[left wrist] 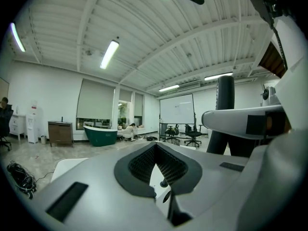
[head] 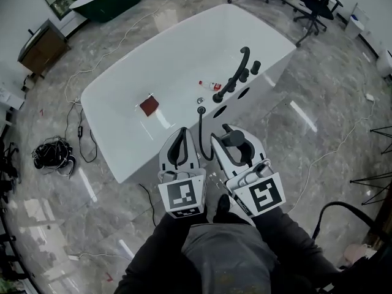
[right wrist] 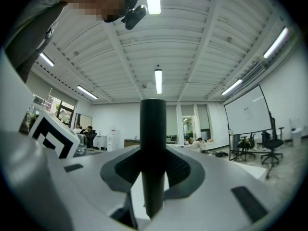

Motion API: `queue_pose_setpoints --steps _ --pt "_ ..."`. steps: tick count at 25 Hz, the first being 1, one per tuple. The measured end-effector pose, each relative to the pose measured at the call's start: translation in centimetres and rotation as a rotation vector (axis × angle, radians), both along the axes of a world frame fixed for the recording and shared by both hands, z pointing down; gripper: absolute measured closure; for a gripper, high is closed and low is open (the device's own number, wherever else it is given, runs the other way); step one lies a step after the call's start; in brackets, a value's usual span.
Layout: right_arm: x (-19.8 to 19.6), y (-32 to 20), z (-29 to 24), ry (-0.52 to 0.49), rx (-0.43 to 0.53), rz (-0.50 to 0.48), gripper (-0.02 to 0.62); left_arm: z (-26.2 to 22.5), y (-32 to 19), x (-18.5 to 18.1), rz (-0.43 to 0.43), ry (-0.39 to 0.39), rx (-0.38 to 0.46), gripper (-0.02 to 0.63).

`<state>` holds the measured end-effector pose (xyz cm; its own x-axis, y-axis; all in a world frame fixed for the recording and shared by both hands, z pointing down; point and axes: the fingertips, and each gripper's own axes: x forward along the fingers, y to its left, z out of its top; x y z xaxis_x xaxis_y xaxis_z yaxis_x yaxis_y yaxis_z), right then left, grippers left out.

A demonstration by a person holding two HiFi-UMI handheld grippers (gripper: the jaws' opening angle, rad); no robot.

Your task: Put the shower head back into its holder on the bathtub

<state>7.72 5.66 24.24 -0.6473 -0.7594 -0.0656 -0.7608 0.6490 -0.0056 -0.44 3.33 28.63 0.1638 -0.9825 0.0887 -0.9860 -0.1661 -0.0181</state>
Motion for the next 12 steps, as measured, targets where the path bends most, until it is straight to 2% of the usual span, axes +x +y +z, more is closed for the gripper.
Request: queue_pose_setpoints --steps 12 --pt "-1.3 -4.2 1.4 0.023 -0.037 0.070 0.471 1.5 -5.2 -0.4 0.089 0.021 -0.034 0.604"
